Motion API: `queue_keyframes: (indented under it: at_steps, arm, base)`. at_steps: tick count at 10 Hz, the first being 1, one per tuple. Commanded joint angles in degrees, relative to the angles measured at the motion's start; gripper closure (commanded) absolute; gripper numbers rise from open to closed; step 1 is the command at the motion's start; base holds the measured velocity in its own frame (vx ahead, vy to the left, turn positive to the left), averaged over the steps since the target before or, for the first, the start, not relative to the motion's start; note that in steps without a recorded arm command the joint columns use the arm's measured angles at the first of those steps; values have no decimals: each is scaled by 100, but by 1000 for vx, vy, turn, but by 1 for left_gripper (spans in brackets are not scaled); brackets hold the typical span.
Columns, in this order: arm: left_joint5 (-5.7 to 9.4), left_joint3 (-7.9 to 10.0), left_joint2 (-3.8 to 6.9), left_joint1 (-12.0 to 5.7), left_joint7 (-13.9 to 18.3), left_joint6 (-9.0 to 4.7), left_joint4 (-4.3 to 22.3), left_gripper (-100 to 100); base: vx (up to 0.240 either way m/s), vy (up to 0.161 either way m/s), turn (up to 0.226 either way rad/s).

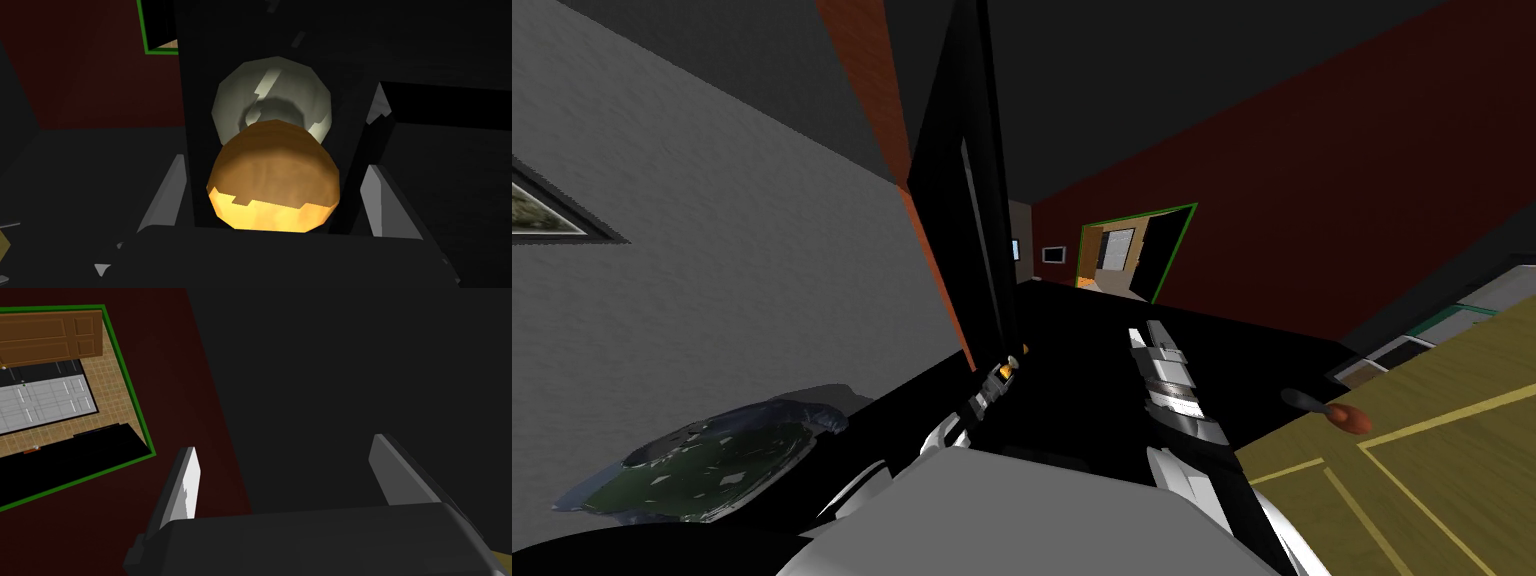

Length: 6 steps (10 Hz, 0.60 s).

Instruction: Push the door open

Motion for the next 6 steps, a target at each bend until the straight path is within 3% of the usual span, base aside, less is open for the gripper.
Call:
queue_keyframes:
  at_steps: [1, 2, 6]
  arm:
    - [0, 0, 0, 0, 0, 0, 0, -100]
    - [0, 0, 0, 0, 0, 0, 0, 100]
    - [0, 0, 0, 0, 0, 0, 0, 100]
  base:
    - [80, -46, 2]
    - [-10, 5, -1]
    - [-18, 12, -3]
